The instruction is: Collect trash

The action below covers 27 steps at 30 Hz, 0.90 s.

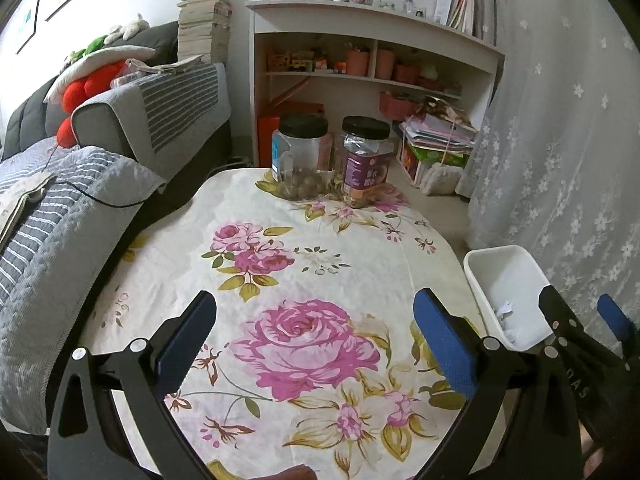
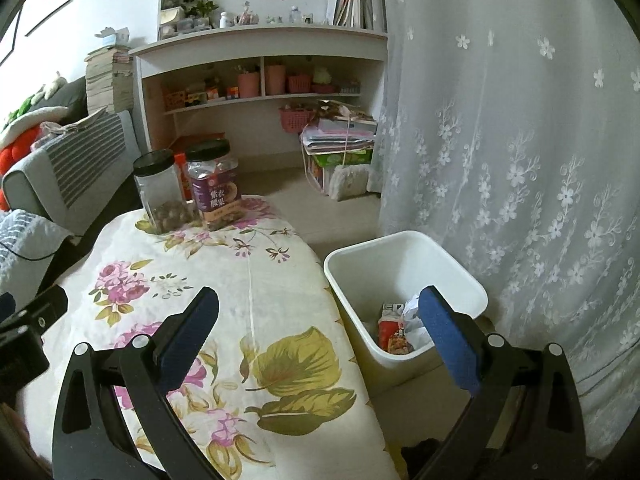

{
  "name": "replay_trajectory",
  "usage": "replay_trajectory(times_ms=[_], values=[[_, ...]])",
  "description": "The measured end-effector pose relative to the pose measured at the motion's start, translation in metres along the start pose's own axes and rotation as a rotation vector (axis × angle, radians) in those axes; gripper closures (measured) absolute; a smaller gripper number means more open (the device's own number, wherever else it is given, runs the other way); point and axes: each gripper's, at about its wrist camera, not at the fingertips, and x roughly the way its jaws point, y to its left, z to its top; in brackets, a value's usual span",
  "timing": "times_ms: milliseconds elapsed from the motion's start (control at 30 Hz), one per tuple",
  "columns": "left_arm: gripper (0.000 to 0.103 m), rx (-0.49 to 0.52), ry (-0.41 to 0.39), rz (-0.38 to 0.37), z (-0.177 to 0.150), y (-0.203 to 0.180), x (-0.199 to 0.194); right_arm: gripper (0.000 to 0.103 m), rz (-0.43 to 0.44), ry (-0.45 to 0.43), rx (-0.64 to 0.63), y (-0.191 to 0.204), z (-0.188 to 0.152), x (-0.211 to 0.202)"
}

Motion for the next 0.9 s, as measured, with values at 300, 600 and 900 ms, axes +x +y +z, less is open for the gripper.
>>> replay_trajectory(times_ms=[300, 600, 900], values=[[0.007, -0.008, 0.009, 0.002, 0.0010, -0.0007, 0.0001, 0.007, 0.014, 0.029, 0.016, -0.0036, -0.0009, 0.0036], [0.007, -0.012, 0.018, 0.007, -0.0010, -0.0008, 0.0002, 0.007, 0.015, 0.025, 0.013, -0.0031, -0.0011, 0.0042], [0.007, -0.004, 0.035, 0.008, -0.0020, -0.0050, 0.0032, 0.007, 0.017, 0.031, 0.012, -0.0023, -0.0017, 0.0046]])
